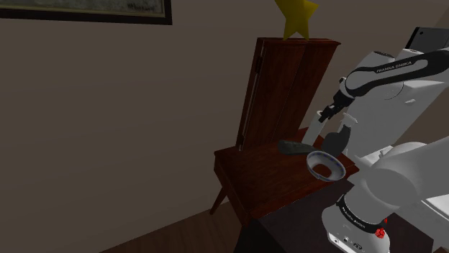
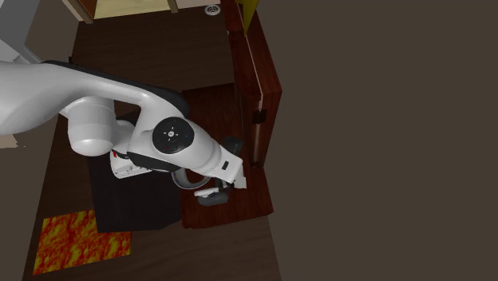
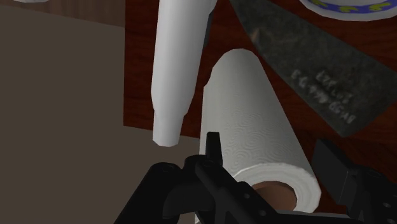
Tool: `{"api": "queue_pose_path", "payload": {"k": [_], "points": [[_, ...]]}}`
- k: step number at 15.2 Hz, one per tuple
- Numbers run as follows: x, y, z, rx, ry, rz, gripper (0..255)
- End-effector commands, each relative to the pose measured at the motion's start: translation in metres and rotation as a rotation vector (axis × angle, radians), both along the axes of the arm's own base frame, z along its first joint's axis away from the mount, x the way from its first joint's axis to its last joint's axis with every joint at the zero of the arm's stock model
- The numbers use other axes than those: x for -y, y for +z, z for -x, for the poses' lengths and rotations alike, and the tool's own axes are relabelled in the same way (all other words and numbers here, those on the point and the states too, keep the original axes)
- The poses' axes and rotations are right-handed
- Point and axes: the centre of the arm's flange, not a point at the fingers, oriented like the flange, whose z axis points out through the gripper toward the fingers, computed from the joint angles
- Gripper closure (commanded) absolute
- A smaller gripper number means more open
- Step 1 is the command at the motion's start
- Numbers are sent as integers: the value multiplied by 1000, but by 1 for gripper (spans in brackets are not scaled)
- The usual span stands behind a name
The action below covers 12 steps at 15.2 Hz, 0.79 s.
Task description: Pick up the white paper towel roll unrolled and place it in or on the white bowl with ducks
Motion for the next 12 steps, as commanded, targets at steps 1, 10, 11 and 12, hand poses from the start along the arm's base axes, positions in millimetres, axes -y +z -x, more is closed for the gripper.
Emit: {"api": "queue_pose_path", "payload": {"k": [1,10,11,12], "points": [[0,0,0,0,0,0,255],[0,31,0,0,0,0,255],[0,37,0,0,0,0,255],[0,42,0,0,0,0,255]]}}
